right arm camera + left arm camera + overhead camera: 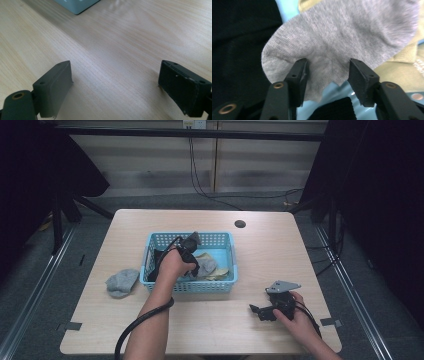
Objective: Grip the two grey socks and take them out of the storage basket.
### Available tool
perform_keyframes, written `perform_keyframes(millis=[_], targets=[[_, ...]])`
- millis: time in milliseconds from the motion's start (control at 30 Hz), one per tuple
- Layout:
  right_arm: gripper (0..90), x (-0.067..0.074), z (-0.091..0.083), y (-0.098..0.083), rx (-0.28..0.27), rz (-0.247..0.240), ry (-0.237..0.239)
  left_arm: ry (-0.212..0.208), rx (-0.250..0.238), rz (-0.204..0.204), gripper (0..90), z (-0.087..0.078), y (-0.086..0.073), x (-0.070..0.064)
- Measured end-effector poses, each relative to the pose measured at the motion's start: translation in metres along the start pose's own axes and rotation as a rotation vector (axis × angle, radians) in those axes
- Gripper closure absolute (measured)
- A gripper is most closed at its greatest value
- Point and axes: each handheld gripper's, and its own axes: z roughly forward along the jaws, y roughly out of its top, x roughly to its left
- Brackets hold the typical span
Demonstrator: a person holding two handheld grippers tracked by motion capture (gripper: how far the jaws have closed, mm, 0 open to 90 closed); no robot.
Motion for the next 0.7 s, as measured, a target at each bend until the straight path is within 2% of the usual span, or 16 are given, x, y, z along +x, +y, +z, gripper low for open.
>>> perform_keyframes(millis=[33,100,167,233,267,400,500,567,700], targets=[[11.1,0.000,0.000,0.000,0.000,-0.002,0.000,-0.004,0.014,0.004,58.2,0.001,0.000,0.000],[11.2,0.000,0.000,0.000,0.000,-0.002,0.000,-0.007,0.025,0.001,65.7,0.000,0.000,0.000],[11.1,0.000,0.000,0.000,0.000,-0.001,0.000,-0.002,0.041,0.010,68.2,0.000,0.001,-0.001],[11.2,0.000,0.000,0.000,0.000,0.000,0.000,0.006,0.062,0.010,77.8,-0.002,0.001,-0.001],[11.1,0.000,0.000,0.000,0.000,0.000,0.000,-0.001,0.071,0.004,79.5,-0.003,0.001,-0.002],[11.1,0.000,0.000,0.000,0.000,0.000,0.000,0.004,0.061,0.009,81.9,-0.009,0.001,-0.002],[11.1,0.000,0.000,0.000,-0.001,-0.002,0.000,0.017,0.058,0.024,82.0,-0.018,0.001,-0.004],[11.1,0.000,0.000,0.000,-0.001,-0.001,0.000,0.011,0.051,0.025,81.9,-0.028,0.001,-0.004],[11.1,0.000,0.000,0.000,-0.001,-0.001,-0.001,0.011,0.029,0.026,81.8,-0.037,0.002,-0.003]])
